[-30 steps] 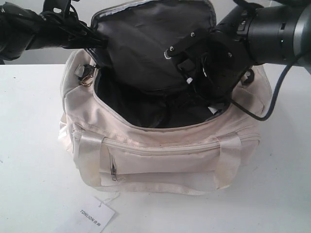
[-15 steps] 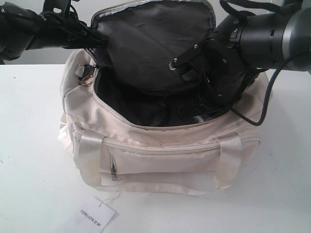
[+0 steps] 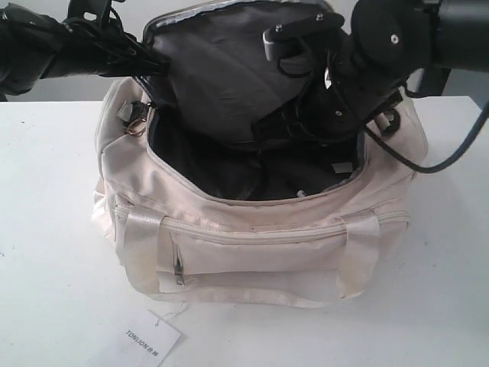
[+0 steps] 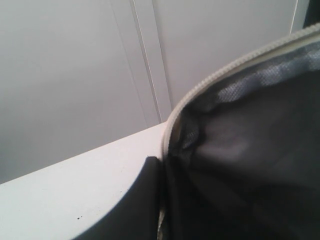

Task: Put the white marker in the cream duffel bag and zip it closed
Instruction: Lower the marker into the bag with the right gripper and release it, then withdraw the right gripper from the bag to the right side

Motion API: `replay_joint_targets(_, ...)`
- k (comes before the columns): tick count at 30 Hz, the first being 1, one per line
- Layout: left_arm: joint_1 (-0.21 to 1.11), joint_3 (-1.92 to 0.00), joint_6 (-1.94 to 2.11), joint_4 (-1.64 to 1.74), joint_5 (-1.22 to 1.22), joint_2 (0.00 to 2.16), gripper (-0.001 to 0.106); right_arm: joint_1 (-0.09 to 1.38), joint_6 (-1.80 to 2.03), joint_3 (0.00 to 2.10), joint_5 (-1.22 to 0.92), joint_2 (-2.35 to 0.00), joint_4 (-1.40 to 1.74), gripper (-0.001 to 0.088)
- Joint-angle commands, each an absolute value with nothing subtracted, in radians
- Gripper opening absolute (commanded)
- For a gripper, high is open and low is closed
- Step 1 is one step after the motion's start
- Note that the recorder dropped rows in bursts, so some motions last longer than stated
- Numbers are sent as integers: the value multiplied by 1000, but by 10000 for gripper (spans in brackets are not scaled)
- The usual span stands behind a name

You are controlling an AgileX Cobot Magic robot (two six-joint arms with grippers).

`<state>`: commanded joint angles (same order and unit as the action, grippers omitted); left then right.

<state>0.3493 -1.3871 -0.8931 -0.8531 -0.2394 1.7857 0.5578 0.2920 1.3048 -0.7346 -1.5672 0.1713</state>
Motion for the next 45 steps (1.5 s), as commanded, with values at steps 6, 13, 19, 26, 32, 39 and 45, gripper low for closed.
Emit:
replay_joint_targets(6,349,-1387,-893,-853,-239,1786,0,558,202,1305,-735,-1506,-12,0)
replay_joint_targets(13,349,-1387,-893,-853,-239,1786,0,558,194,1305,-747,-1479,-47,0)
replay_joint_targets(19,349,-1387,-893,-853,-239,1786,0,558,24,1305,-794,-1432,-166,0)
replay_joint_targets(26,349,-1387,-893,-853,-239,1786,0,558,-64,1305,-923,-1419,-190,0)
replay_joint_targets(32,349,-1387,-893,-853,-239,1786,0,558,-74,1305,-1054,-1413,-187,0)
replay_joint_targets(39,349,-1387,-893,-853,-239,1786,0,558,-74,1305,-1098,-1395,-152,0)
replay_joint_targets(45,349,-1387,-893,-853,-239,1786,0,508,-68,1305,-1105,-1377,-114,0)
